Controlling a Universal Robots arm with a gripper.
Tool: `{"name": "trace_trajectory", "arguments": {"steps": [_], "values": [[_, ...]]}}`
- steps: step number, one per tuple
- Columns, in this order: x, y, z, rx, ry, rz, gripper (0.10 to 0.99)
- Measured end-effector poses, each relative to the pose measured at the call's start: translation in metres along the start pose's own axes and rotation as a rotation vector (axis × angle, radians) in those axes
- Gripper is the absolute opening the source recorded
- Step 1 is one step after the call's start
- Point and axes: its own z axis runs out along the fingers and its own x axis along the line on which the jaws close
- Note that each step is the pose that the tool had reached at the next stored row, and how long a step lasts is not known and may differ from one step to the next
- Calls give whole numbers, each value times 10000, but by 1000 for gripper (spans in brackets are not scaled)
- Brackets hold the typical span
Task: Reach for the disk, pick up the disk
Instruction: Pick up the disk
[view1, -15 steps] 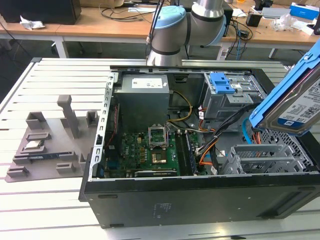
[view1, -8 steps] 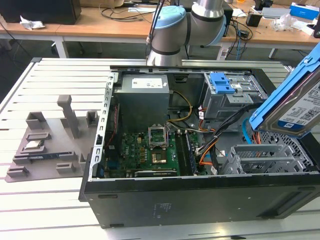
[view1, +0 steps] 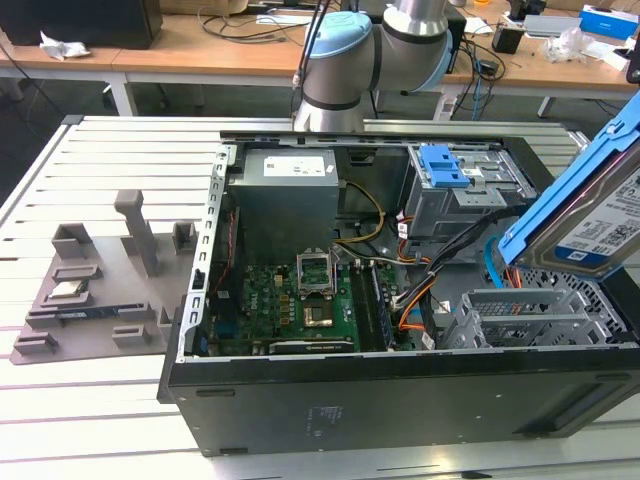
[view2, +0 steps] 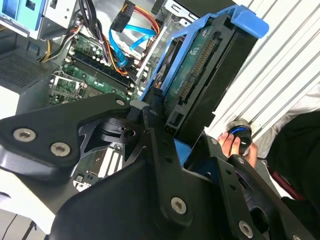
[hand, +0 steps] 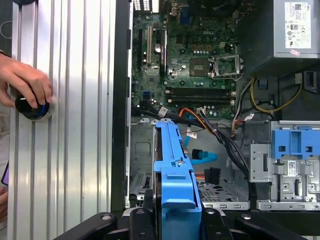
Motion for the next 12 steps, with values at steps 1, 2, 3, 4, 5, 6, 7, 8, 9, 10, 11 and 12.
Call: {"name": "trace_trajectory", "arguments": {"steps": [1, 2, 3, 4, 5, 6, 7, 8, 9, 10, 11, 12], "values": [[1, -1, 6, 0, 0, 0, 365], [2, -3, 15, 0, 0, 0, 365], [2, -4, 22, 0, 1, 0, 365], [4, -7, 36, 0, 0, 0, 365], [5, -9, 51, 0, 0, 2, 365], [6, -9, 60, 0, 0, 7, 365], [7, -10, 70, 0, -2, 21, 365], [7, -10, 79, -1, -2, 35, 365], [8, -11, 89, 0, -3, 49, 365], [8, -12, 104, 0, -3, 67, 365], [8, -12, 118, -1, -4, 77, 365], [8, -13, 132, -1, -4, 87, 365]]}}
